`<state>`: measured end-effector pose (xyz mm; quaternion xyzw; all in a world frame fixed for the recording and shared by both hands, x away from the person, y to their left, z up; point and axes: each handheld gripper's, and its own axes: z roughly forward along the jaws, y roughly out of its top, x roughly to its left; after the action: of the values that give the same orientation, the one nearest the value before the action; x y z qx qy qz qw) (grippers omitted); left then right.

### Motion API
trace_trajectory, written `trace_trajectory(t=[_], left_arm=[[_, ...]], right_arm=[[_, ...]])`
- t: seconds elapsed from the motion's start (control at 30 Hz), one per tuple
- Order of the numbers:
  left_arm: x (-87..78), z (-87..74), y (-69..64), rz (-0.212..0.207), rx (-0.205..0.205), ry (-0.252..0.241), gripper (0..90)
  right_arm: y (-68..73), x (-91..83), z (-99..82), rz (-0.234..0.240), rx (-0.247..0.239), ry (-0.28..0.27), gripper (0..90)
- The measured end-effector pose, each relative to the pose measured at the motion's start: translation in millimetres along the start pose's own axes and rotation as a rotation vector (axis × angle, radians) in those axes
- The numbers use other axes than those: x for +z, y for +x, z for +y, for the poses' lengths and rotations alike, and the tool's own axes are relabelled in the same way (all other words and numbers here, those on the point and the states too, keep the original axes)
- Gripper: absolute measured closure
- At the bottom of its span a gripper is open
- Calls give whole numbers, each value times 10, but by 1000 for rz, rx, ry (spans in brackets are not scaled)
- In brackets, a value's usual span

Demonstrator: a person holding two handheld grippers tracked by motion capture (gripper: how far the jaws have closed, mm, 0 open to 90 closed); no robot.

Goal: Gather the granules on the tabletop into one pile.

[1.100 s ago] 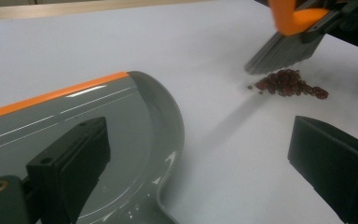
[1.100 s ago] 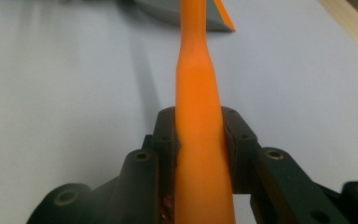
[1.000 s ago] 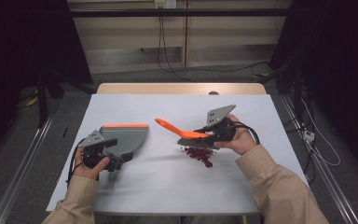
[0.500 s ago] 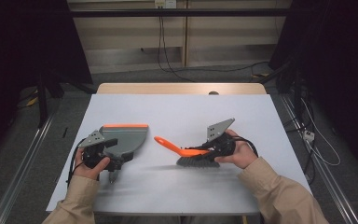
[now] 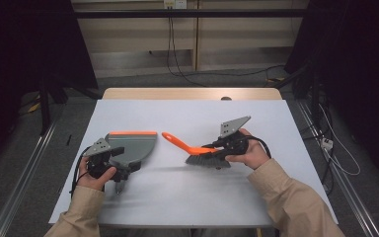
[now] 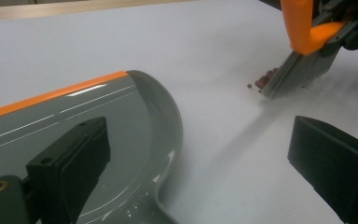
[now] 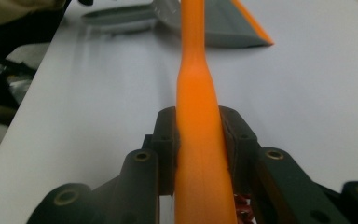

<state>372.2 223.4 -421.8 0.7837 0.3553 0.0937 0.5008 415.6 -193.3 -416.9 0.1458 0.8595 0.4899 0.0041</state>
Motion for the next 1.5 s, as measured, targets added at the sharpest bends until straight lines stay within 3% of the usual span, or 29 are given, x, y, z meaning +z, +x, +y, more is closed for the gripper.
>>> trace_trajectory(t=[0.07, 0.23, 0.4, 0.53, 0.63, 0.73, 0.87, 1.1, 1.2, 1.37, 1.5], left_arm=[[-3, 6, -11, 0, 8, -1, 55], [-14, 20, -45, -11, 22, 7, 55], [-25, 25, -76, -16, 31, 14, 56], [-51, 5, -105, -21, 41, 32, 57], [-69, -15, -114, -24, 37, 35, 58], [-77, -28, -122, -19, 34, 44, 58], [-98, -42, -135, -19, 38, 46, 58], [-142, -80, -117, 0, 29, 63, 58], [-152, -92, -110, 13, 21, 70, 58], [-185, -116, -96, 44, -1, 83, 58], [-207, -145, -92, 78, -9, 109, 61]], right_arm=[[-3, -66, 7, -14, 23, -28, 709], [-23, -296, -22, -133, 92, -80, 708], [-22, -494, -100, -305, 151, -98, 708], [-1, -555, -226, -434, 172, -69, 708], [18, -557, -342, -471, 206, -86, 708], [52, -521, -403, -508, 206, -67, 707], [66, -454, -451, -504, 225, -23, 704], [89, -483, -371, -540, 306, 35, 647], [91, -500, -312, -550, 302, 85, 661], [125, -446, -285, -573, 322, 115, 708], [216, -410, -256, -650, 334, 144, 712]])
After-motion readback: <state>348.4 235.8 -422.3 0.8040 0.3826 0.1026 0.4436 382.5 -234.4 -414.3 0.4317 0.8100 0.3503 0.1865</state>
